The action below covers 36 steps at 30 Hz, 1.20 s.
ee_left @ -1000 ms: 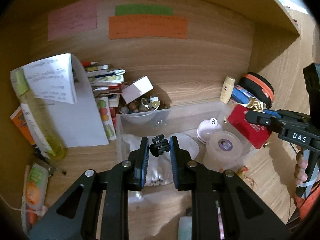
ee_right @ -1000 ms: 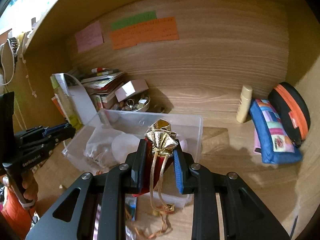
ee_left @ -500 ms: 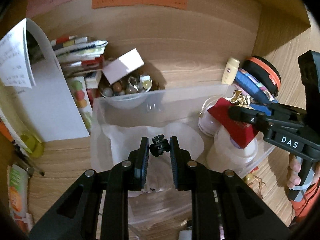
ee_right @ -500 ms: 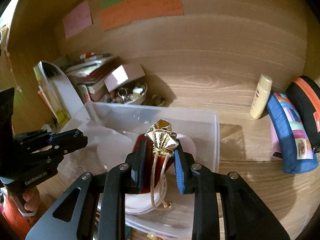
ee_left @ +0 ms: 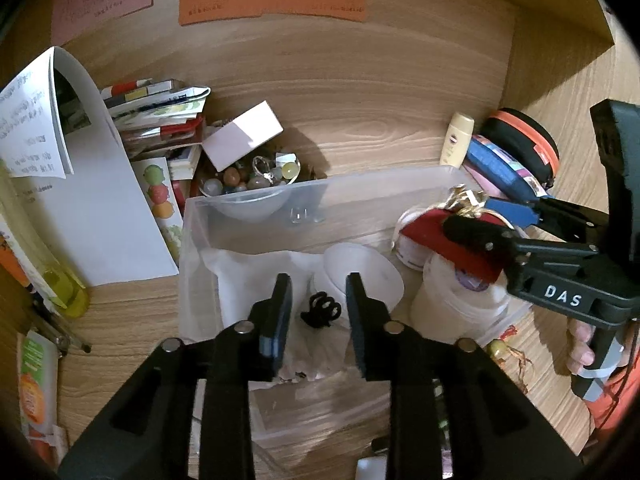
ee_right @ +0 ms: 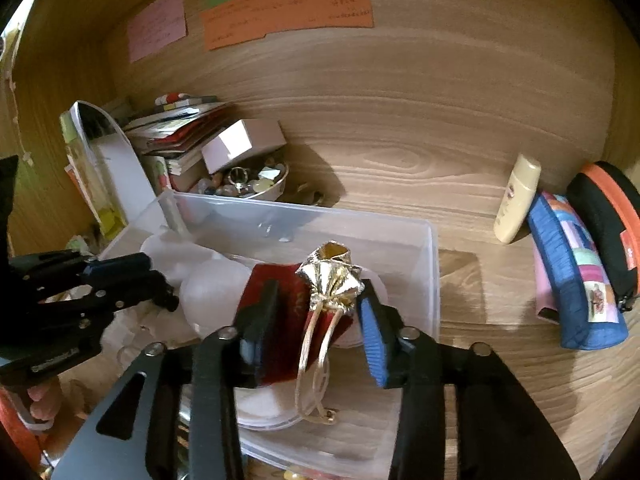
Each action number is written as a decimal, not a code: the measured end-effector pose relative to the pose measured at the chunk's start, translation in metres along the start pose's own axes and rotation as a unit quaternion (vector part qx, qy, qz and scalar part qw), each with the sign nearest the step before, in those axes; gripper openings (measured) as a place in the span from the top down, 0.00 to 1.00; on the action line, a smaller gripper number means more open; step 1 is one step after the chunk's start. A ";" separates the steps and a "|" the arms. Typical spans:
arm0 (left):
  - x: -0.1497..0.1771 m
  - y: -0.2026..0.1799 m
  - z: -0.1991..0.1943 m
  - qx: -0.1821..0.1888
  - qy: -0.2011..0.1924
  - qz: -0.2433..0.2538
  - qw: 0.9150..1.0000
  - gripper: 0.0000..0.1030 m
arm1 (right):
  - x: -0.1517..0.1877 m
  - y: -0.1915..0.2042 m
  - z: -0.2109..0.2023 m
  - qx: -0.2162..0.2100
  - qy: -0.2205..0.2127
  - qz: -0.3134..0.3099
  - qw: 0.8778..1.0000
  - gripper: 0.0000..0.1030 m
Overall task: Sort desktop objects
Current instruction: 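Open the right gripper to release the red-gold pouch into the bin, then grasp the green bottle with the right gripper while the left gripper approaches the wooden peg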
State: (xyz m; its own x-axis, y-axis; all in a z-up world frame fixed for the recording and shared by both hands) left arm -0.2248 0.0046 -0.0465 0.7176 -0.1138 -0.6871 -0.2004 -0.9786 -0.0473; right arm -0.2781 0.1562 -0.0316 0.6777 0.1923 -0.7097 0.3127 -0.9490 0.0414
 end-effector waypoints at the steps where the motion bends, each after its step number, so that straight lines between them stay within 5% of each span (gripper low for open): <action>1: 0.000 0.000 -0.001 0.001 -0.002 0.001 1.000 0.65 | 0.000 -0.001 0.000 0.008 -0.001 -0.001 1.000 0.49; 10: -0.005 -0.001 -0.017 -0.012 -0.019 0.006 1.000 0.37 | -0.004 -0.003 -0.012 0.061 -0.017 -0.021 0.998 0.26; 15: -0.003 0.002 -0.038 -0.029 -0.031 0.006 0.999 0.09 | -0.006 0.004 -0.035 0.070 -0.035 -0.027 0.997 0.17; 24: 0.021 0.026 -0.062 -0.050 -0.022 -0.012 0.998 0.06 | 0.025 0.032 -0.067 0.048 -0.028 -0.021 0.998 0.14; 33: 0.073 0.046 -0.072 -0.057 0.011 -0.025 0.998 0.06 | 0.076 0.068 -0.073 -0.042 -0.001 0.014 0.999 0.15; 36: 0.091 0.046 -0.074 -0.057 0.022 -0.016 0.998 0.06 | 0.090 0.080 -0.068 -0.045 0.013 0.003 0.999 0.28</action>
State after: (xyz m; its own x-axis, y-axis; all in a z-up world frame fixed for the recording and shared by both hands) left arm -0.1194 -0.0630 -0.0573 0.7521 -0.0865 -0.6533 -0.1011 -0.9948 0.0153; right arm -0.1467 0.1151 -0.0442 0.6962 0.1938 -0.6912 0.3665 -0.9239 0.1101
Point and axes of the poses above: each gripper's, at about its wrist camera, not at the fingertips, and z roughly the way its jaws point, y to its left, x to its underside, the point moved 6 cm from there along z, roughly the way its jaws point, and after that the axes turned 5 degrees about y, right-handed, at the moved point
